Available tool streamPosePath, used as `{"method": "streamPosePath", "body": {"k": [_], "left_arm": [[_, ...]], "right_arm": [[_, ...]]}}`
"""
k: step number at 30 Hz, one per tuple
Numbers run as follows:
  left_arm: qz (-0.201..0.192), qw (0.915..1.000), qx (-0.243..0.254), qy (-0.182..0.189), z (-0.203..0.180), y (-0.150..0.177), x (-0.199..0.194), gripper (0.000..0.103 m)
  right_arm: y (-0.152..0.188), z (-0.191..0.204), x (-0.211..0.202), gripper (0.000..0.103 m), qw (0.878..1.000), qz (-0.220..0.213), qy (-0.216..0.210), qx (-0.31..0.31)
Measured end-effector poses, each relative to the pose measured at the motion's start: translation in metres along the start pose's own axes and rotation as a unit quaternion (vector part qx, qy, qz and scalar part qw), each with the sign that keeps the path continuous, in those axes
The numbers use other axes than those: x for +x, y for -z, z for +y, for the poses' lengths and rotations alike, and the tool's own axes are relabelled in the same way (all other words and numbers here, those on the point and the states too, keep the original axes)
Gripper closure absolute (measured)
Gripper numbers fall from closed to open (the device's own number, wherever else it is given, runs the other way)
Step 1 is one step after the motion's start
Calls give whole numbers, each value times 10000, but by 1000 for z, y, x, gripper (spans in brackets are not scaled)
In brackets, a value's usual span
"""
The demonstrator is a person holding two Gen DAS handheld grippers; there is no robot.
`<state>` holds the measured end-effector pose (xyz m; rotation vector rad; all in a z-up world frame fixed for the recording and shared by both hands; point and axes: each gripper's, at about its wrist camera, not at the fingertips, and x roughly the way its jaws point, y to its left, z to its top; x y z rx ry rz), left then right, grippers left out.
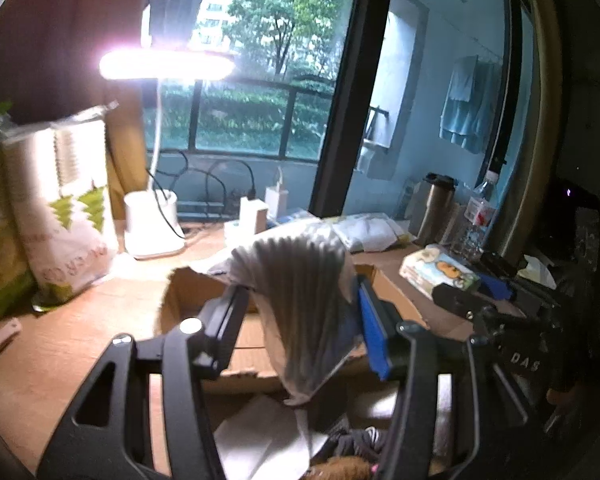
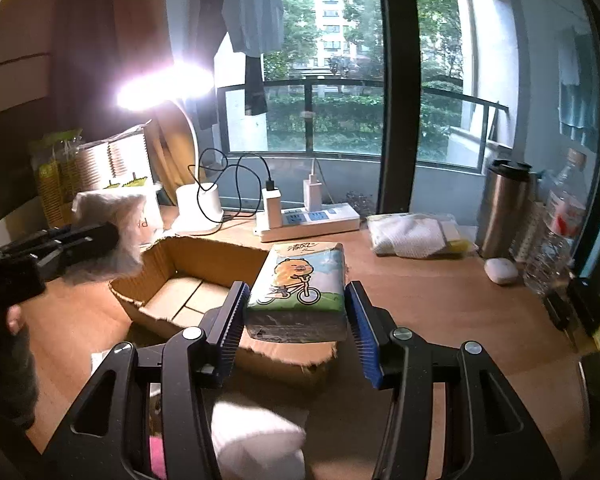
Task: Organize soft objects
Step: 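Carry both items into the cardboard box and open both grippers, then move both grippers back over the pile of soft items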
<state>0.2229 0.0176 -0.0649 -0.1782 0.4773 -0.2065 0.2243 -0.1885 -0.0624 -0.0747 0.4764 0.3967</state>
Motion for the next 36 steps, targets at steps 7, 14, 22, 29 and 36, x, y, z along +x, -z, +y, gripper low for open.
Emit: {"method": "streamPosePath", "body": {"k": [7, 14, 22, 29, 36], "left_arm": [[379, 9991, -172, -37, 0, 6, 38, 49], [543, 9981, -259, -108, 2, 14, 54, 48], [563, 9979, -135, -286, -5, 16, 54, 37], [386, 9986, -117, -342, -7, 14, 35, 26], [210, 9987, -178, -436, -6, 16, 9, 14]], "right_arm": [[-4, 4, 20, 50, 9999, 98, -84, 15], [-1, 2, 36, 50, 9995, 278, -148, 99], [0, 2, 41, 46, 9989, 389, -225, 163], [1, 6, 27, 42, 9991, 341, -190, 133], [5, 10, 9, 42, 9993, 318, -161, 98]]}}
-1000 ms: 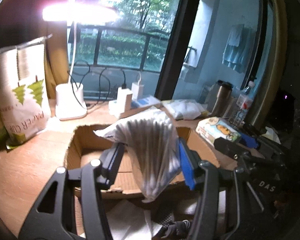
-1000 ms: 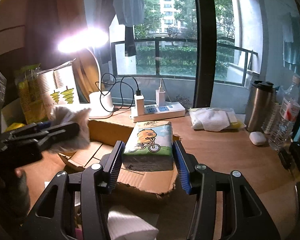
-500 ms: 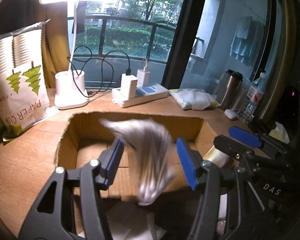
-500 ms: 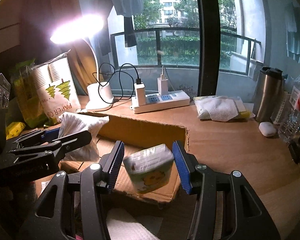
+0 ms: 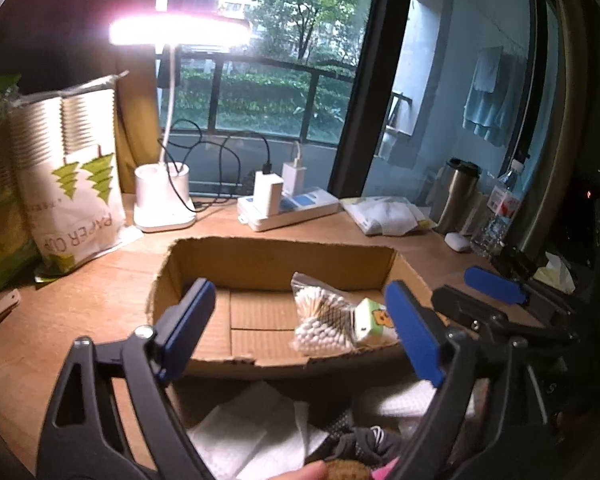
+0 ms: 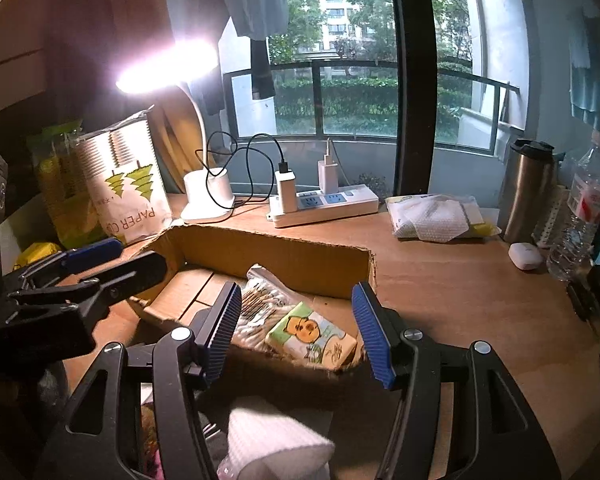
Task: Organize soft objects
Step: 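Move both grippers back over the pile of soft items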
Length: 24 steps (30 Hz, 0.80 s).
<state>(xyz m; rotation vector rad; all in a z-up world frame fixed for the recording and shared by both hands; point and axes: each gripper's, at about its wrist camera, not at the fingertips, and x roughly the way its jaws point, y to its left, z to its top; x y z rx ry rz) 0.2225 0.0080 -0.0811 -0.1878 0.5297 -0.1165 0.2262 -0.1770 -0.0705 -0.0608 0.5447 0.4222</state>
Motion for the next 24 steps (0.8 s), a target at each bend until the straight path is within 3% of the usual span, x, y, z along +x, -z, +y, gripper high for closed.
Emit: {"method": "streamPosePath", "body": {"k": [14, 24], "left_arm": [[-180, 9997, -156, -60, 1, 16, -53, 6], [83, 9993, -370, -19, 9, 32, -69, 3]], "right_arm": [[13, 13, -42, 40, 9996, -35, 70, -270], [29, 15, -63, 35, 9997, -1, 81, -230]]}}
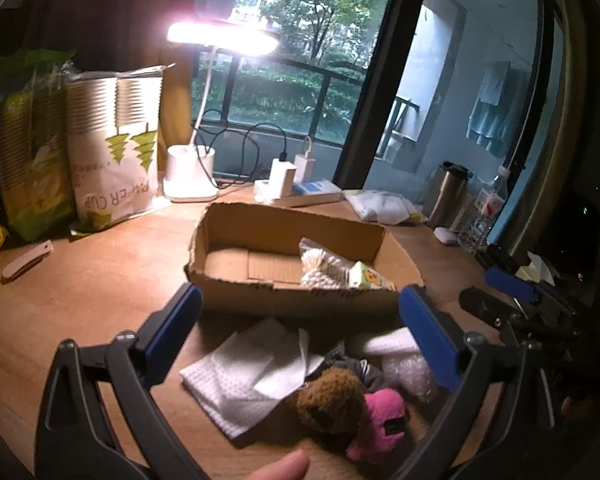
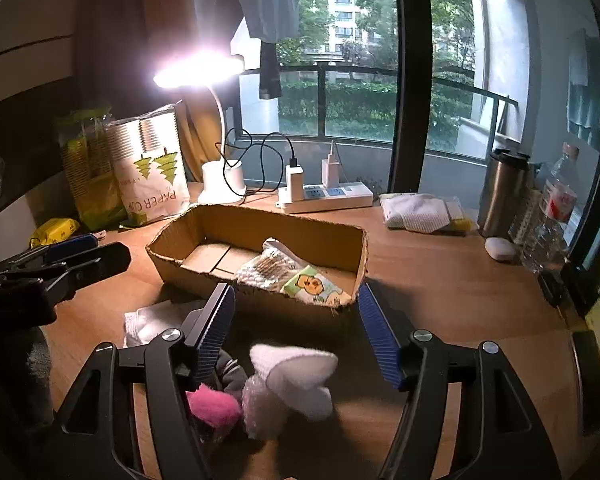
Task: Organize soft objects
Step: 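Move both grippers back over the pile of soft items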
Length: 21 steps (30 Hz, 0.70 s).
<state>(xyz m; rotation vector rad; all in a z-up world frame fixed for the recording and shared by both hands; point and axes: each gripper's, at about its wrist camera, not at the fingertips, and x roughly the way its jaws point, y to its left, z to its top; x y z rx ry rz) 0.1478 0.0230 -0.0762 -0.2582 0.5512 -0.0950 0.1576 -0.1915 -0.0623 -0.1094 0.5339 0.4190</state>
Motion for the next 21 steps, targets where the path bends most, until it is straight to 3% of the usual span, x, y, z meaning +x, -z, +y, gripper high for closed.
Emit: {"method": "streamPosePath", "body": {"k": [12, 21], "left_arm": [[86, 9991, 151, -386, 8, 30, -19, 3], [617, 9980, 38, -154, 17, 59, -15, 4]], "right_arm": [[23, 0, -9, 34, 9998, 168, -1, 53], [44, 4, -5, 34, 9989, 443, -118, 40]]}}
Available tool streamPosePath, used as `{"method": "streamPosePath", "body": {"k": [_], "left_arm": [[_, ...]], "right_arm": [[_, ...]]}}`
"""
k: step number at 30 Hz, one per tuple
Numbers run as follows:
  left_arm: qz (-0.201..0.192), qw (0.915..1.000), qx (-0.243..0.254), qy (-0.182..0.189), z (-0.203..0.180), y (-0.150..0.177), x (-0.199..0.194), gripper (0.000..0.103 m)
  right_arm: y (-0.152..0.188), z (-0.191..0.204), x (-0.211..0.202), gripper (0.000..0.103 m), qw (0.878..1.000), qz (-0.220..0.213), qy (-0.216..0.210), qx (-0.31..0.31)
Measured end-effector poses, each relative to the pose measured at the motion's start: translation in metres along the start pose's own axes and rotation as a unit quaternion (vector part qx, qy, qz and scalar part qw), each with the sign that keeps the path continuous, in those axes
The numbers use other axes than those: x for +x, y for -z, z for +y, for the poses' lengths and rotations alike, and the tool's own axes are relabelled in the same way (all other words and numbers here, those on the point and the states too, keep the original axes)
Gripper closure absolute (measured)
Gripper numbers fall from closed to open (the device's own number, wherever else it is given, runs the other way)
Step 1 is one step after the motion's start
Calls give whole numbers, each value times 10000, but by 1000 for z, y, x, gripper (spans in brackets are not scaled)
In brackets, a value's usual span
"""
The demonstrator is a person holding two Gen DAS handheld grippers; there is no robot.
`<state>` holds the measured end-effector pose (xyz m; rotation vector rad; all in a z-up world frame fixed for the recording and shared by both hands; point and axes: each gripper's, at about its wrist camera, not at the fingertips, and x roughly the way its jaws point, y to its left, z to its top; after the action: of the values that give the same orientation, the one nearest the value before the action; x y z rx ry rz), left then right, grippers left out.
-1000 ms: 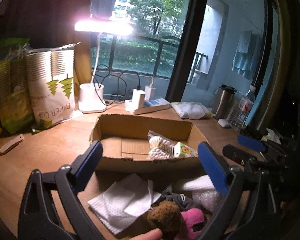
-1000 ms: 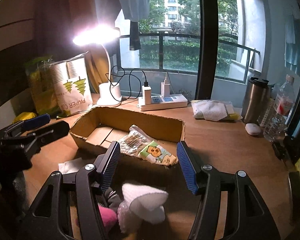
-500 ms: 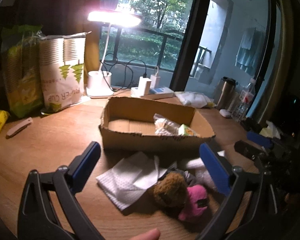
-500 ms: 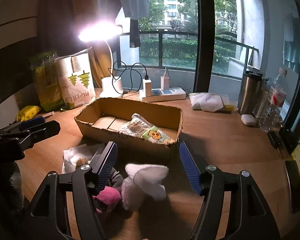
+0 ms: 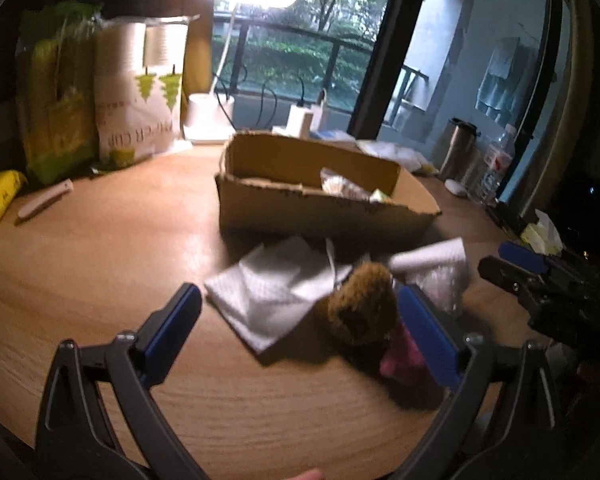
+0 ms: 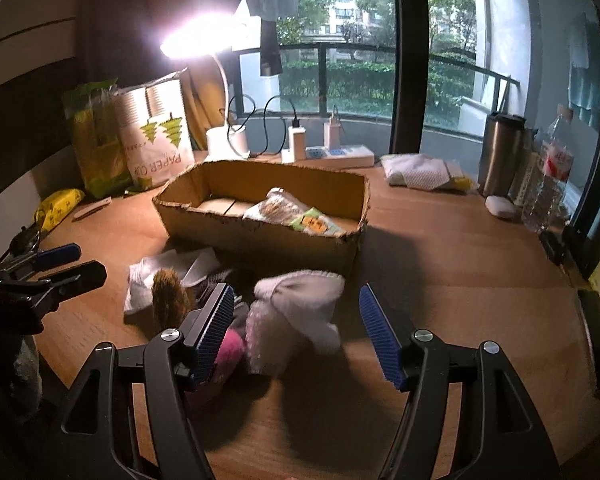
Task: Organize soft objects
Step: 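Move both grippers back over the pile of soft items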
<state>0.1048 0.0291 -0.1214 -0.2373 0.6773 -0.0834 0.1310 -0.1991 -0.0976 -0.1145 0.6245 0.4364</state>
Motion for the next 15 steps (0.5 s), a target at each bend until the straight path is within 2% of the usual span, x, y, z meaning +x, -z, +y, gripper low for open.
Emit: {"method": "streamPosePath", "body": {"k": [6, 15], "left_arm": [[38, 9996, 282, 51, -11, 12, -1, 4], [367, 9983, 342, 289, -20, 19, 19, 4]], "right_arm": [[12, 8, 8, 34, 9997, 177, -136, -64], [23, 8, 28, 34, 9990, 380, -236, 4]]}}
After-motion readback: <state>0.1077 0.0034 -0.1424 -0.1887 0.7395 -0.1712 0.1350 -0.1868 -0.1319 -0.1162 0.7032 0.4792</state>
